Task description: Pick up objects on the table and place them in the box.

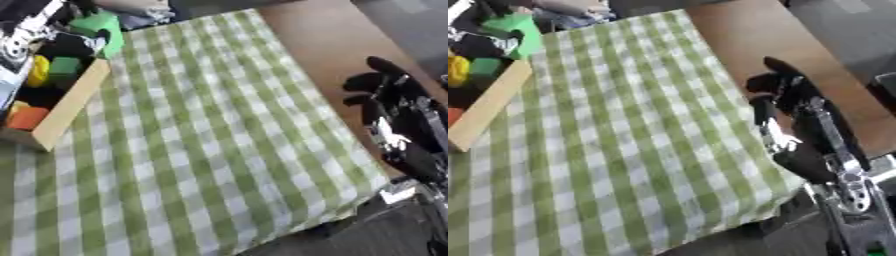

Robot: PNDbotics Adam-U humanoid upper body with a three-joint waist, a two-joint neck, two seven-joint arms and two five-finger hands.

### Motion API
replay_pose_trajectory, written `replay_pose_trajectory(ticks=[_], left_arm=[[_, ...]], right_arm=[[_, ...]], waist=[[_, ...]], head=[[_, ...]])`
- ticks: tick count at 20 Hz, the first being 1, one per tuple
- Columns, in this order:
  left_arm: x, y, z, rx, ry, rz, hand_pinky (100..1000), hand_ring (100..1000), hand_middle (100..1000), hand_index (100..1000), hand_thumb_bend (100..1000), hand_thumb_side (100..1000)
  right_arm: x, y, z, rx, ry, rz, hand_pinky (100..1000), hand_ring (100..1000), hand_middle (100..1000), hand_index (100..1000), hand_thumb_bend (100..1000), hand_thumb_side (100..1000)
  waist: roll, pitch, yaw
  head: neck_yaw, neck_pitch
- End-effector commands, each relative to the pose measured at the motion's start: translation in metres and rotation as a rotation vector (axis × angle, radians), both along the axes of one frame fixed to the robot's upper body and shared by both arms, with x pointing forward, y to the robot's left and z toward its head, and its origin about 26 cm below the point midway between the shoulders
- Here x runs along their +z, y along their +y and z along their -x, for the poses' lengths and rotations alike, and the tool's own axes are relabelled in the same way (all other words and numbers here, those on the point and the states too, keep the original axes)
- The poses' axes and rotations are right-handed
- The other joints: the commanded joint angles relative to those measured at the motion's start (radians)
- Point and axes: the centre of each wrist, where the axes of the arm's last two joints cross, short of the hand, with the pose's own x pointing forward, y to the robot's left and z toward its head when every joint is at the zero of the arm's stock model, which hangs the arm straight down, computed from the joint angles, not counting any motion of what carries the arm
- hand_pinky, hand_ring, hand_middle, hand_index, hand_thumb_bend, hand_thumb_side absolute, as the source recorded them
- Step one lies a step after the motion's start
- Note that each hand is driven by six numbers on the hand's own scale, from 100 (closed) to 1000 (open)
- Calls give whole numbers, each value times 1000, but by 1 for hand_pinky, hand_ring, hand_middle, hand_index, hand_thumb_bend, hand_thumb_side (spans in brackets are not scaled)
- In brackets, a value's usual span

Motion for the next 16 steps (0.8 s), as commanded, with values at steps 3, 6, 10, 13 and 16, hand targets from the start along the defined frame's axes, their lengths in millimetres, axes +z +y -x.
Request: replay_pose_trajectory(ticks=[3,6,10,13,16], left_arm=[[10,18,14,56,10,-28,590,508,559,711,183,100],[-2,22,18,73,50,-35,593,512,564,714,199,100],[-20,25,21,88,108,-41,602,522,575,721,213,100],[-34,25,19,96,146,-51,628,554,609,744,239,119],[-43,25,17,96,168,-73,702,662,716,795,307,181]], right_arm=[[1,-9,0,-32,-10,24,701,779,723,939,100,470],[-1,-10,0,-38,-6,27,701,779,723,939,100,470],[-3,-11,1,-44,-1,30,701,779,722,938,100,470],[-4,-11,1,-43,2,29,701,778,721,938,100,470],[-4,-11,1,-45,3,27,701,778,721,938,100,470]], waist=[[18,-41,42],[22,-48,68],[21,-54,89],[17,-56,93],[13,-55,95]], head=[[-25,5],[-36,5],[-42,5],[-40,5],[-38,5]])
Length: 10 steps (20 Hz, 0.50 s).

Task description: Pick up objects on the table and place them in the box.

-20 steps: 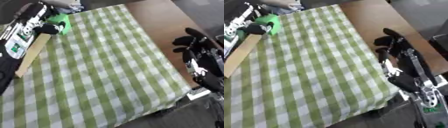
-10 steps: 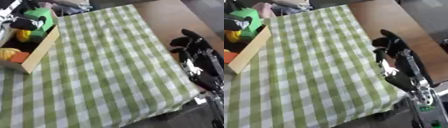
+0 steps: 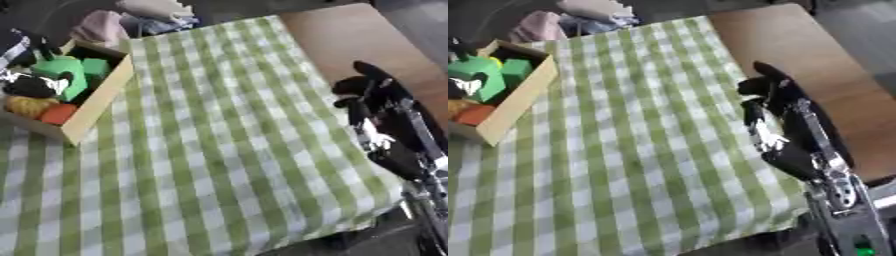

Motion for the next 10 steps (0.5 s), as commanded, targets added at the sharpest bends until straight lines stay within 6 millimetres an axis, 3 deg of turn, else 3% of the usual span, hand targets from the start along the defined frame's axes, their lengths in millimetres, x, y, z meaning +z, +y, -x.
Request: replay_pose_trajectory(ticks=[1,7,10], left_arm=[[3,4,-1,4,-4,-42,719,689,739,804,333,210],[-2,3,2,-15,-3,-44,770,764,809,852,455,430],[4,5,8,-20,-45,-21,778,770,815,857,445,471]], right_arm=[[4,-4,0,-11,-15,17,701,778,720,937,100,470],[3,-4,0,-12,-13,17,700,778,722,937,100,470],[3,-4,0,-16,-12,16,700,778,724,936,100,470]], waist=[[2,-29,3],[3,-28,6],[2,-28,9]], head=[[3,4],[4,4],[4,4]])
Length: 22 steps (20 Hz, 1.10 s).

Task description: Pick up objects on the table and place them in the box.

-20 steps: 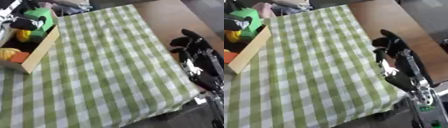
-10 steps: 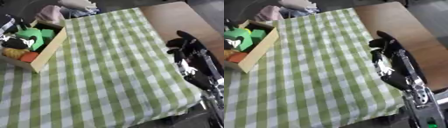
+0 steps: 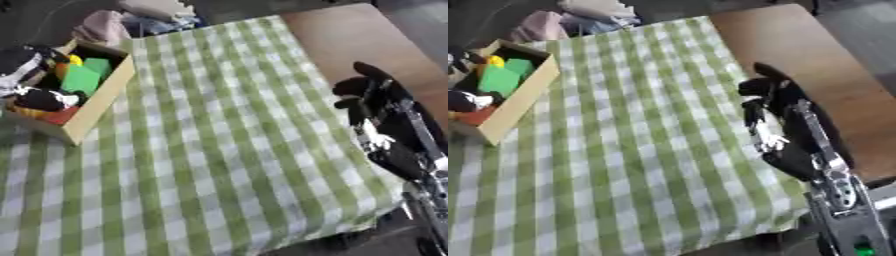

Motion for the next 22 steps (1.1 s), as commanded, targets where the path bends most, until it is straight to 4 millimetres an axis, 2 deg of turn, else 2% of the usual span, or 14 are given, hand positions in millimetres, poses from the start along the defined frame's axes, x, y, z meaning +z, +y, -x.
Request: replay_pose_trajectory(ticks=[1,7,10,14,22], left_arm=[[24,7,8,5,-94,13,775,764,806,852,418,480],[51,7,51,20,-389,206,760,726,735,802,240,472],[52,2,77,5,-521,347,748,718,723,793,191,482],[38,-11,104,-27,-624,506,737,707,712,784,157,507],[-12,-28,115,-18,-685,773,729,697,701,773,100,600]], right_arm=[[5,-4,0,-14,-18,16,700,778,724,936,100,470],[2,-7,0,-32,-10,16,700,778,725,936,100,470],[1,-9,0,-44,-6,16,699,778,725,936,100,470],[-3,-11,1,-60,5,14,697,779,728,936,100,470],[-8,-13,0,-109,23,-2,688,770,732,928,100,470]], waist=[[2,-28,5],[0,-29,28],[-1,-30,44],[-2,-32,71],[-11,-27,106]], head=[[2,4],[-6,4],[-8,4],[11,4],[87,4]])
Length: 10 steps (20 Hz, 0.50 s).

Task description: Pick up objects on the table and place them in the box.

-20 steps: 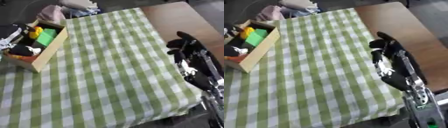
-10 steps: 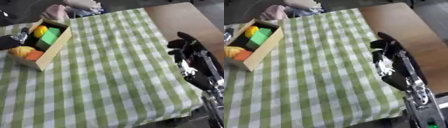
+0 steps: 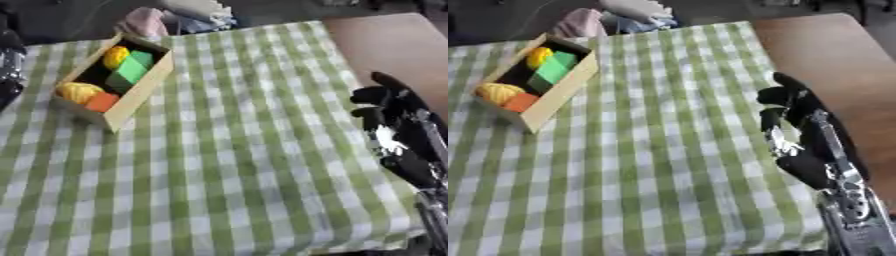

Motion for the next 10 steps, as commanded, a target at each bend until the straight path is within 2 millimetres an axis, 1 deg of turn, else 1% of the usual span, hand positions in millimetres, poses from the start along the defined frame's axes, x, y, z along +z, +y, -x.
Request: replay_pose_trajectory(ticks=[1,4,9,10], left_arm=[[-7,-7,4,-12,-47,81,730,698,703,773,100,615],[-21,-16,6,-29,-35,147,732,701,706,774,100,644],[-38,-30,10,-50,3,237,733,702,706,772,100,687],[-41,-32,10,-55,8,250,733,702,706,772,100,692]], right_arm=[[3,-6,-1,-37,-13,6,688,770,735,928,100,470],[2,-7,-1,-60,-13,2,688,771,744,929,100,470],[-1,-9,-1,-89,-8,-2,691,779,836,937,100,470],[-1,-10,-1,-97,-8,-3,691,779,843,940,100,470]], waist=[[-11,-20,7],[-11,-17,10],[-12,-16,7],[-11,-16,7]], head=[[36,4],[63,4],[82,4],[85,4]])
